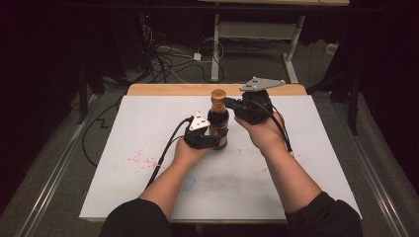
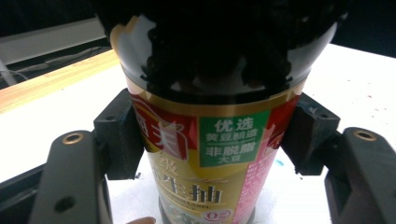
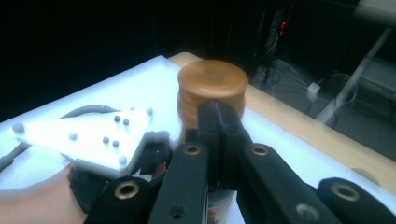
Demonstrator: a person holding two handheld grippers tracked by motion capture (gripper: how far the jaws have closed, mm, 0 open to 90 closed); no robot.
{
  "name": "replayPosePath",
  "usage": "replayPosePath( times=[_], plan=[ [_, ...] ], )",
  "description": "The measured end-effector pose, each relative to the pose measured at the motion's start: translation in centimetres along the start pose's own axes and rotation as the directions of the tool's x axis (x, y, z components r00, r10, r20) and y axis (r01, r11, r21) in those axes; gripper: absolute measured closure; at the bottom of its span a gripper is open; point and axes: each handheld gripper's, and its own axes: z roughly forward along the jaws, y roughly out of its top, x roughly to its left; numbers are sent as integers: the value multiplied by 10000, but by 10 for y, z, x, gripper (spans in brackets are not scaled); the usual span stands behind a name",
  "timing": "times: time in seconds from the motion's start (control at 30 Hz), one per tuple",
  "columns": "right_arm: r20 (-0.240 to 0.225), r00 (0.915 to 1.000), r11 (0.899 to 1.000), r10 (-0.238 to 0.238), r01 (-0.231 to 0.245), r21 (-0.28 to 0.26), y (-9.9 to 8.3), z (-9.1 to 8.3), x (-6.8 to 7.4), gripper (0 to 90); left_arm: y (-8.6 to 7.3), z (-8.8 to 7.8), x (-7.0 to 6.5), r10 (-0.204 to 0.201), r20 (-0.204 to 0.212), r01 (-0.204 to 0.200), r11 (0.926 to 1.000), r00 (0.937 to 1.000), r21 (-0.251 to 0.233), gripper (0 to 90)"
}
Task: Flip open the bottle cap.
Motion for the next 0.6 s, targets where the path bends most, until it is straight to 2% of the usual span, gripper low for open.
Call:
replayPosePath(
  times=[0.03, 0.07, 0.1, 0.13, 0.17, 0.2, 0.23, 0.33, 0.47, 0.6],
  plan=[
    [-132, 9994, 9966, 332, -341, -746, 4, -6, -1, 900, -2, 0, -3, 240, 20, -240, 9997, 9997, 48, 309],
    [-132, 9994, 9966, 332, -341, -746, 4, -6, -1, 900, -2, 0, -4, 373, 118, -375, 9992, 9992, 114, 309],
    [-323, 9984, 9849, 474, -521, -1651, 23, -22, 0, 900, -4, 0, -7, 648, 251, -651, 9978, 9976, 145, 306],
    [-239, 9996, 9847, 143, -182, -1735, 31, -28, 3, 900, -3, 1, -8, 619, 53, -620, 9978, 9981, 252, 304],
    [-239, 9996, 9847, 143, -182, -1735, 31, -28, 3, 900, -3, 1, -8, 619, 53, -620, 9978, 9981, 252, 302],
    [-127, 9998, 9866, -124, 101, -1626, 38, -35, 5, 900, -1, 1, -6, 433, 56, -434, 9987, 9990, 254, 300],
    [-162, 9998, 9880, -133, 106, -1539, 37, -36, 4, 900, 1, 0, -2, 38, 40, -38, 9998, 10000, 196, 299],
    [-183, 9997, 9936, -135, 114, -1128, 23, -32, 2, 900, 0, 0, -3, 185, 119, -187, 9996, 9998, 228, 296],
    [-386, 9992, 9976, 125, -151, -677, 1, -21, -1, 900, 0, 0, -1, 137, 123, -140, 9997, 9998, 218, 293],
    [-514, 9982, 9984, 311, -334, -457, -13, -15, -4, 900, 0, 0, -1, 72, 164, -74, 9999, 9998, 140, 292]
  ],
)
